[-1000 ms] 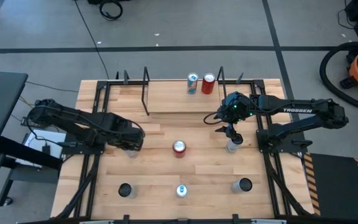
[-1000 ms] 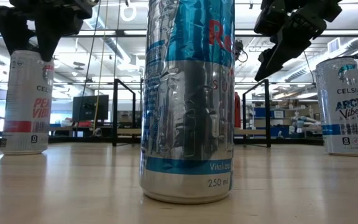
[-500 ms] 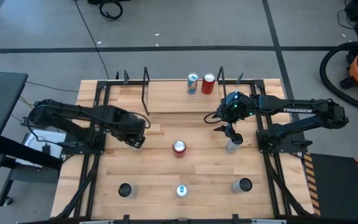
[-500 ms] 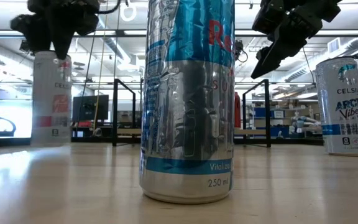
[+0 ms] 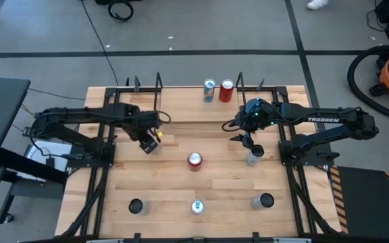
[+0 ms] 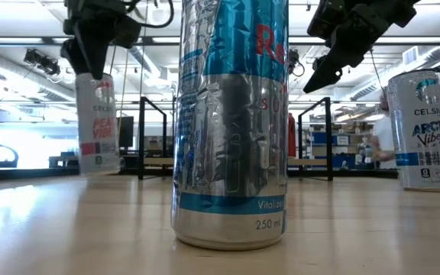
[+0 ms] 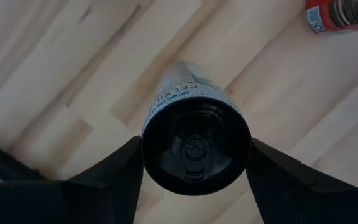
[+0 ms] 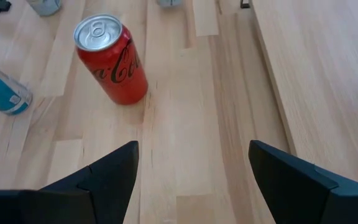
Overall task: Place canned beverage on shelf
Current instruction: Put the top white and pink soda can on the shelf
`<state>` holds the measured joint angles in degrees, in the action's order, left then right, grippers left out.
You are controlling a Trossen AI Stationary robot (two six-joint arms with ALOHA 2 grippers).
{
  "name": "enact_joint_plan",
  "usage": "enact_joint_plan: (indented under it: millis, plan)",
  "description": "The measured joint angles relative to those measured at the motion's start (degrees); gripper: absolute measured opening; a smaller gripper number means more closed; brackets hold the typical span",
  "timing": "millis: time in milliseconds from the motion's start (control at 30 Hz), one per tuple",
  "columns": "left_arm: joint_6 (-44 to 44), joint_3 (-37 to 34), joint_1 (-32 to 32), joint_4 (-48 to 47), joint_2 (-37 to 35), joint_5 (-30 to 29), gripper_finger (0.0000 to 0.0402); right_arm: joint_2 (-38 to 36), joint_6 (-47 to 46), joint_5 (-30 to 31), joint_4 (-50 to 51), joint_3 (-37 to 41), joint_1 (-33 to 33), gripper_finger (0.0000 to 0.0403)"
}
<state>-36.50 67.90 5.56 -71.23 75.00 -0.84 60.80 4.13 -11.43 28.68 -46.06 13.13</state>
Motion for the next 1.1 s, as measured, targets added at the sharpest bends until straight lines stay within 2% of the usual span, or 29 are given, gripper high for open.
enact_joint_plan:
  millis: [200,333,800,1100]
  plan:
    - [7.07,0.25,4.34,3.32,0.00,3.21,0.0246,0.00,-0.68,0.01,-0.17,0.00,0.02,0.0313]
    - [12.93,3.27,6.72,4.00,0.12,3.74,0.0247,0.00,-1.65,0.01,-0.35,0.00,0.07,0.0313]
    - [31.03,19.01,16.45,4.04,1.32,2.05,0.0247,0.00,-3.53,3.92,-0.33,0.00,0.07,0.0313]
    - [43.33,33.06,23.12,3.42,10.60,2.16,0.0247,0.00,-4.58,3.95,-0.33,0.00,0.07,0.0313]
